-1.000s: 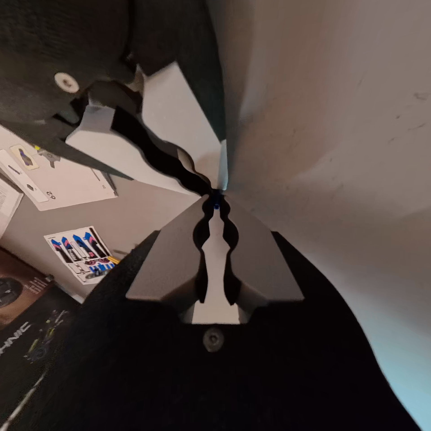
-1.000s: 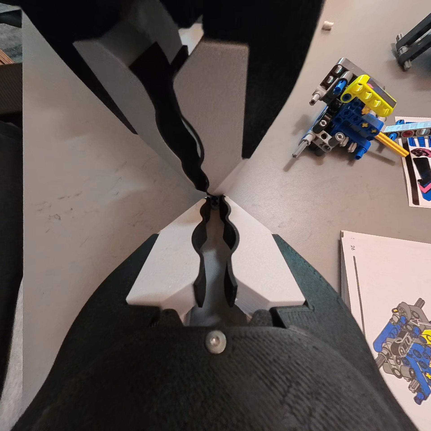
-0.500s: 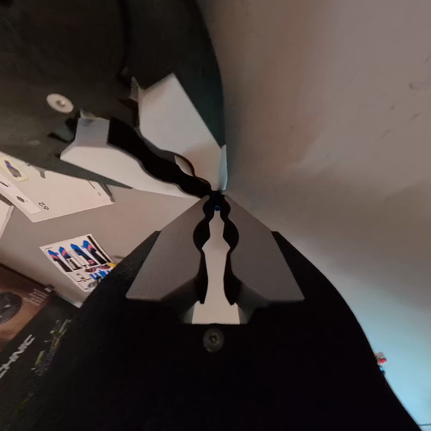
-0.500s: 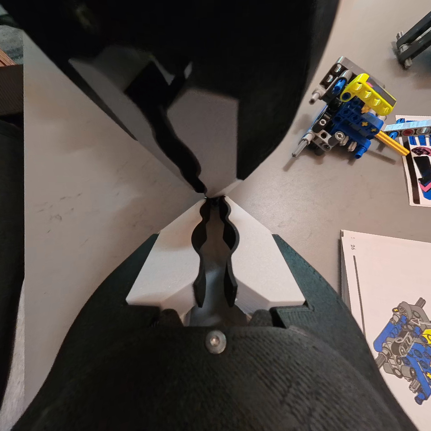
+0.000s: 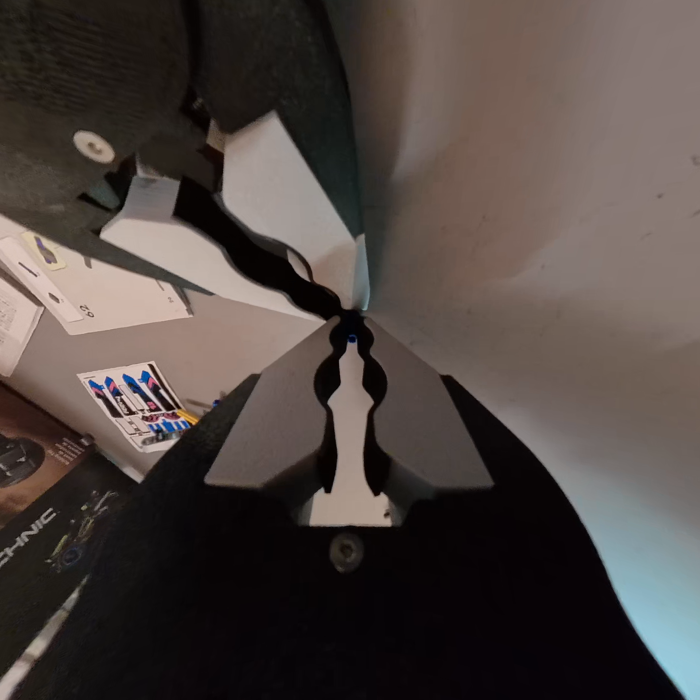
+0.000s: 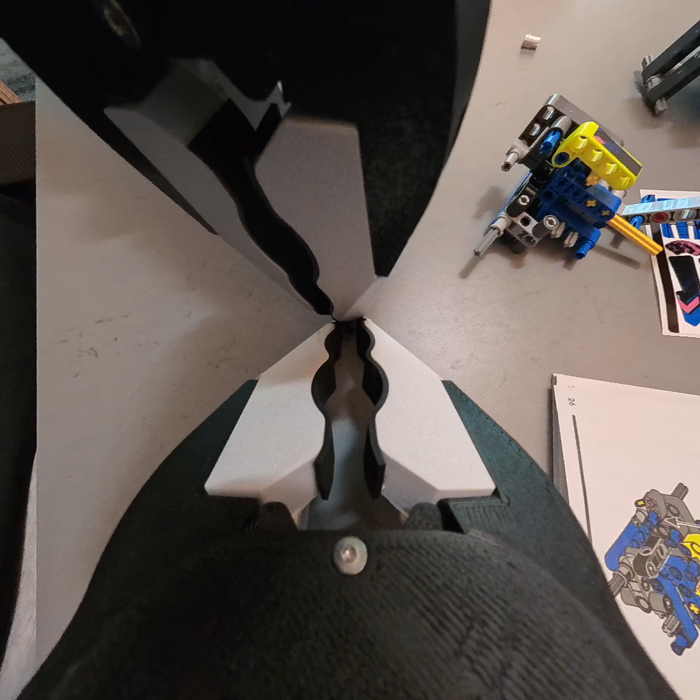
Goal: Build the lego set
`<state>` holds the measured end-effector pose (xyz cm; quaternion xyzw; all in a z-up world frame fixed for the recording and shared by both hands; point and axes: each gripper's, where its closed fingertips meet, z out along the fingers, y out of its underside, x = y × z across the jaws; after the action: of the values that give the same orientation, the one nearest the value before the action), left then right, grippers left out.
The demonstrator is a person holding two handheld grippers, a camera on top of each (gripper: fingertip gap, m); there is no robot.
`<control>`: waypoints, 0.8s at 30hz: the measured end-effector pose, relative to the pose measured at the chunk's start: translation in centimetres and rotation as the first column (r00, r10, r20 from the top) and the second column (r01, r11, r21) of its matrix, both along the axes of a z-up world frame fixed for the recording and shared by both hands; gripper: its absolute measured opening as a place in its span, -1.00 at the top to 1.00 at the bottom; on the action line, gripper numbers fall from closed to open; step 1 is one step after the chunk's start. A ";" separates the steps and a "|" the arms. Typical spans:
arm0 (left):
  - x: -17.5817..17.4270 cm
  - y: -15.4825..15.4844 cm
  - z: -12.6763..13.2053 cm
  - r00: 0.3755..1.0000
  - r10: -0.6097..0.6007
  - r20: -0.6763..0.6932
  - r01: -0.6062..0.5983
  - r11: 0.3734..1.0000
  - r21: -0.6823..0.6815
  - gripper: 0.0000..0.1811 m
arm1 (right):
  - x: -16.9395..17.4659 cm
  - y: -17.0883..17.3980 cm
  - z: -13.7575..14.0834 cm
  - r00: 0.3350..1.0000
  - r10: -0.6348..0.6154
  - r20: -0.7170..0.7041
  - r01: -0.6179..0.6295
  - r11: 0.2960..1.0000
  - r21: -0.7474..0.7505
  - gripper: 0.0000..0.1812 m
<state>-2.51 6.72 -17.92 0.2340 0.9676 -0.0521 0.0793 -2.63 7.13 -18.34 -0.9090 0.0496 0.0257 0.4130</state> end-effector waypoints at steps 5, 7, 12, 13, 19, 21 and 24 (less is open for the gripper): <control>-0.1 -0.1 0.1 0.986 0.149 -0.071 -0.162 0.959 -0.234 0.98 | 0.0 0.0 0.0 1.000 -0.003 0.023 0.003 1.000 0.000 0.93; 0.0 0.1 0.0 0.973 0.209 -0.102 -0.231 0.923 -0.308 0.98 | 0.0 0.0 0.0 0.999 0.001 0.052 -0.001 1.000 -0.001 0.93; 0.7 1.2 0.0 0.972 0.233 -0.003 -0.220 0.913 -0.342 0.97 | -0.2 0.1 0.0 0.999 0.014 0.044 -0.014 1.000 0.001 0.93; 0.7 1.5 0.5 0.970 0.241 -0.006 -0.229 0.912 -0.342 0.97 | -0.2 0.1 0.0 0.999 0.014 0.044 -0.014 1.000 0.000 0.93; -0.1 2.3 1.3 0.937 0.331 -0.113 -0.348 0.859 -0.375 0.98 | -0.2 0.1 0.0 0.993 0.018 0.118 -0.018 1.000 -0.004 0.93; -0.4 2.4 0.8 0.897 0.401 -0.184 -0.441 0.807 -0.392 0.98 | -0.3 0.1 0.1 0.988 0.023 0.152 -0.023 1.000 -0.005 0.93; -0.8 1.7 0.7 0.816 0.464 -0.344 -0.577 0.683 -0.448 0.93 | -0.6 0.0 0.1 0.975 0.038 0.219 -0.038 0.999 -0.005 0.89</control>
<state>-3.31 8.45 -17.17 -0.0903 0.9425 -0.3171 0.0538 -3.20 7.14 -18.19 -0.9072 -0.0135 -0.0666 0.4151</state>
